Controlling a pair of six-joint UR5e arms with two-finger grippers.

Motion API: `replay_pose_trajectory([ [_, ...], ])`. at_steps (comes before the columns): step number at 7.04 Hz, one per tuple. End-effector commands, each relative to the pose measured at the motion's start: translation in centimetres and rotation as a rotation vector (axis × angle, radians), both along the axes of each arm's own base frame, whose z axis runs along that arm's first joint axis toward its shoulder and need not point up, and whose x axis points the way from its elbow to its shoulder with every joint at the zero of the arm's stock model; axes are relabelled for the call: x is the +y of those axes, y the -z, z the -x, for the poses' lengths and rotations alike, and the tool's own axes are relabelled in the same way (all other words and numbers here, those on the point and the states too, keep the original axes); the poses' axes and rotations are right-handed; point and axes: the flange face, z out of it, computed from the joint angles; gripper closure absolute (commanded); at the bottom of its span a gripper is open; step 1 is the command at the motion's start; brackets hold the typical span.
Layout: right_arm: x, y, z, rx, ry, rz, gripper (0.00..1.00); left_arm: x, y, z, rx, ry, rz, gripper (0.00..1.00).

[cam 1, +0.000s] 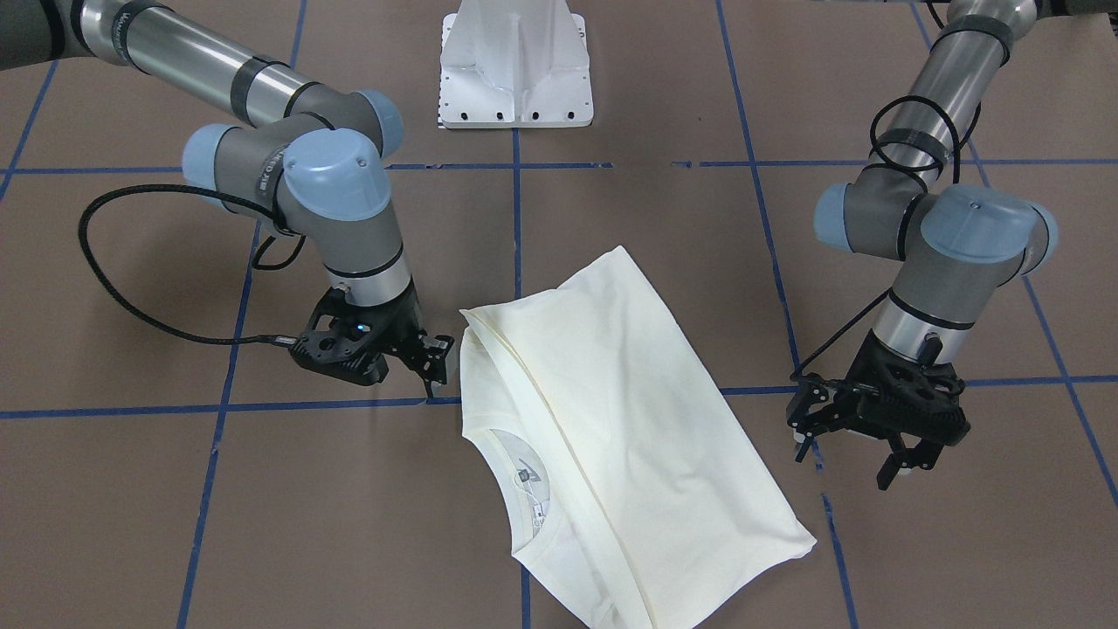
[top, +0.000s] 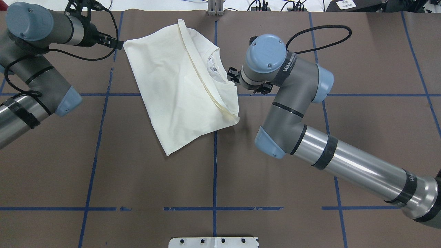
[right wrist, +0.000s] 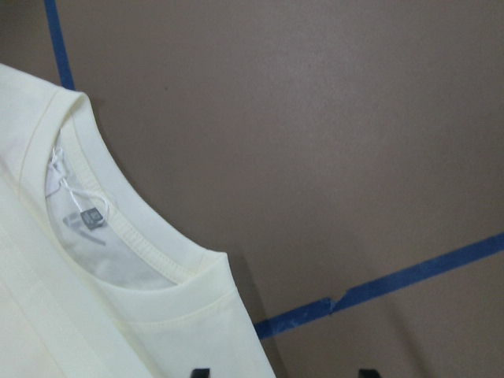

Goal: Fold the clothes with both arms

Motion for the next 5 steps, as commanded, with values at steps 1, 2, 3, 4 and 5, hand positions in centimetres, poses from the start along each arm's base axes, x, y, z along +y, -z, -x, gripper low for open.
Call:
replay_pose_trajectory([
  [1, 2.2, -0.4, 3.2, 0.027, 0.012, -0.005, 0.38, 0.2, -0.4, 0.0, 0.002, 0.002, 0.009, 0.00],
  [2, 2.5, -0.7, 4.5, 0.053, 0.011, -0.014, 0.42, 0.3, -0.4, -0.3, 0.010, 0.005, 0.020, 0.00],
  [3, 2.7, -1.1, 5.0, 0.064, 0.016, -0.019, 0.45, 0.4, -0.4, -0.4, 0.011, 0.004, 0.021, 0.00],
  [4, 3.2, -1.3, 5.5, 0.069, 0.021, -0.021, 0.45, 0.4, -0.4, -0.5, 0.012, 0.003, 0.022, 0.00],
  [5, 3.7, -1.3, 6.0, 0.077, 0.019, -0.035, 0.46, 0.4, -0.7, -0.5, 0.009, 0.003, 0.026, 0.00],
])
